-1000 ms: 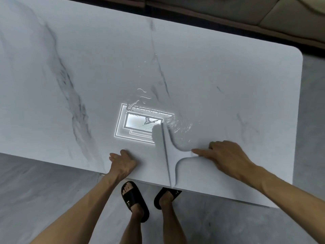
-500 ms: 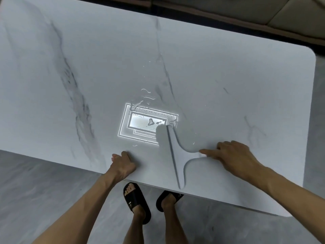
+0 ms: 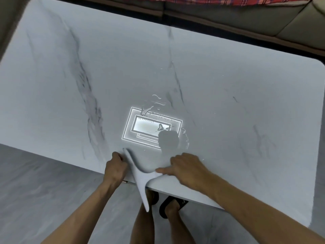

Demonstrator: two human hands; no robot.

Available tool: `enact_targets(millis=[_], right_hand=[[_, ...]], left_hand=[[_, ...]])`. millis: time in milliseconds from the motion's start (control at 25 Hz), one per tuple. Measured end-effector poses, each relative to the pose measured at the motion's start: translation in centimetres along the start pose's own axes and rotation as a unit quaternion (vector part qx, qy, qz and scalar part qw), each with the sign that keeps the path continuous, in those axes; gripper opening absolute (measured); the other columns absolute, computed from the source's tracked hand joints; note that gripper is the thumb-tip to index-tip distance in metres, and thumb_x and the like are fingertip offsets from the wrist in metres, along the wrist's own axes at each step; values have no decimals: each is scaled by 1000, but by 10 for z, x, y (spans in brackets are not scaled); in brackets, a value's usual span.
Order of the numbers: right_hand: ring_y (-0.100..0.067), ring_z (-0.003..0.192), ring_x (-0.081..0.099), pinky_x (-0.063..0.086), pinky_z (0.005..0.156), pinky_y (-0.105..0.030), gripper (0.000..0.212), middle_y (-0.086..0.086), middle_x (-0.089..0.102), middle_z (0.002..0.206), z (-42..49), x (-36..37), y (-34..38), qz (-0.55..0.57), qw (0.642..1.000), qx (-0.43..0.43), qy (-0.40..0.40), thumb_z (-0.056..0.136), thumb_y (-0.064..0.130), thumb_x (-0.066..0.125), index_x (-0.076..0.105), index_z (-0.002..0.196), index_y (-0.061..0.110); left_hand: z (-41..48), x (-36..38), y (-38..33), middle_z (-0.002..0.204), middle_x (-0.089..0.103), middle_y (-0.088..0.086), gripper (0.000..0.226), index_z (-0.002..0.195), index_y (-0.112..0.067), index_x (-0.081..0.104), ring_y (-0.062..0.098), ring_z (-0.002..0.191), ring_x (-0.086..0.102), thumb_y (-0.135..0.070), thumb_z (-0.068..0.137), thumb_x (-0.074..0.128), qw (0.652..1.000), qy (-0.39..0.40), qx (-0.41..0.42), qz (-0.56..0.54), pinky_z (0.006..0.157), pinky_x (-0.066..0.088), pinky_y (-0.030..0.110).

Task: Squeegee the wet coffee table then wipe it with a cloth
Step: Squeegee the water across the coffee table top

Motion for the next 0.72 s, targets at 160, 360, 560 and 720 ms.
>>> enact_targets(millis=[160, 360, 560, 720], right_hand=[[-32, 85, 50, 33, 59, -38, 80, -4, 45, 86, 41, 6, 27, -19, 1000, -9, -10, 87, -7, 42, 35, 136, 56], [-26, 89, 52, 33, 65, -33, 79, -3, 52, 94, 14, -27, -28, -42, 993, 96, -54, 90, -4, 39, 29, 138, 59], [-21, 77, 56, 38, 60, -30, 61, 3, 51, 83, -69, -60, -107, -79, 958, 267, -72, 96, 16, 43, 30, 138, 58], [-19, 49, 45, 33, 43, -27, 64, 3, 45, 62, -94, -78, -99, -107, 943, 291, -123, 78, 11, 70, 54, 128, 48]], left_hand=[[13, -24, 5, 79, 53, 9, 9, 98, -7, 41, 23, 66, 50, -9, 89, 43, 999, -42, 4, -9, 52, 34, 31], [32, -31, -6, 84, 53, 11, 12, 97, -8, 39, 21, 67, 49, -3, 87, 41, 1000, 12, 18, 10, 51, 34, 29], [39, -29, -37, 82, 53, 11, 12, 97, -8, 39, 19, 65, 48, -4, 88, 45, 996, 50, 61, 30, 51, 35, 29], [44, -36, -60, 75, 53, 6, 6, 97, -11, 40, 19, 64, 51, -15, 94, 42, 996, 22, 91, 12, 50, 36, 29]])
Point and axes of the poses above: each hand's wrist, its own z-axis towards the middle knuckle, its own x-axis out of the palm, y = z × x, the point moved 6 cm from there along z, towards the middle knuckle
